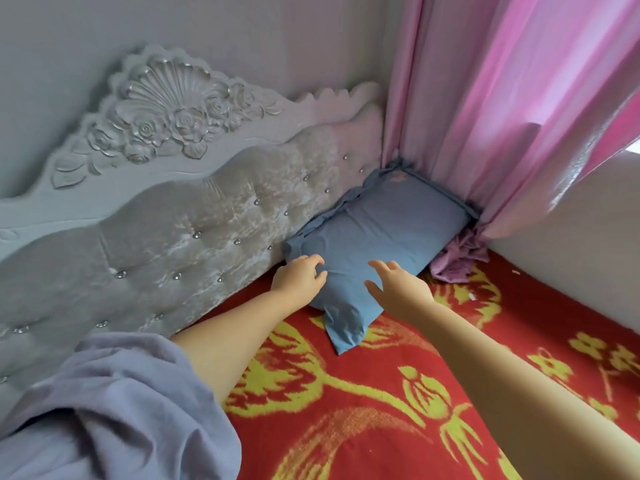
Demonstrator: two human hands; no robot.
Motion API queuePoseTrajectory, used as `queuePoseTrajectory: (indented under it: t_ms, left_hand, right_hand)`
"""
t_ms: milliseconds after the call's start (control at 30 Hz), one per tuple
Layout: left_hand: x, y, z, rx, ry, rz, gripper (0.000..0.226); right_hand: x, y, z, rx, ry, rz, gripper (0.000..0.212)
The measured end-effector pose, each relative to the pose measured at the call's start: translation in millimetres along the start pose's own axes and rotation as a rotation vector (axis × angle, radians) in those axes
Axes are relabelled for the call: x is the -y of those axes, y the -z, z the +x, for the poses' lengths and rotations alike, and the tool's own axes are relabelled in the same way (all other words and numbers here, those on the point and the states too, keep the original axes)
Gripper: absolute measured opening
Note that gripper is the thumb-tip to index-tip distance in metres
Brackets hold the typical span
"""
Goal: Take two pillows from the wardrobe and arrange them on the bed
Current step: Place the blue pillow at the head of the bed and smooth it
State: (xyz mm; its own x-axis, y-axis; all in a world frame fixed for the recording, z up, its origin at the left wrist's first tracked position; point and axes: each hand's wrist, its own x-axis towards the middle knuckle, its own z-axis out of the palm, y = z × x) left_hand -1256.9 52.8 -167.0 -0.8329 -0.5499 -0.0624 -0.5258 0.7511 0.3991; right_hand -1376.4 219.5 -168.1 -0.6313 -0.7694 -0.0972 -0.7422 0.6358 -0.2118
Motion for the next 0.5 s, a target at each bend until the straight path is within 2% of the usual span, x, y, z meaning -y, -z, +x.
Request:
queuePoseTrajectory:
  t_ms: [100,267,500]
  left_hand:
    - [-27,-19,-22,0.005,0.010,-0.003,0.034]
    - [-68,-57,-83,-0.014,0.048,-0.079,0.032]
    - [-52,-73,-165,-0.132,0.244,-0.141,0.031]
  right_hand:
    - [-22,7,-38,-0.021,0.002,-0.018,0.049]
    - [-41,9,-108,0.064,0.006,-0.079,0.048]
    - [-30,16,-156,0.133,0.194,-0.174,0.047]
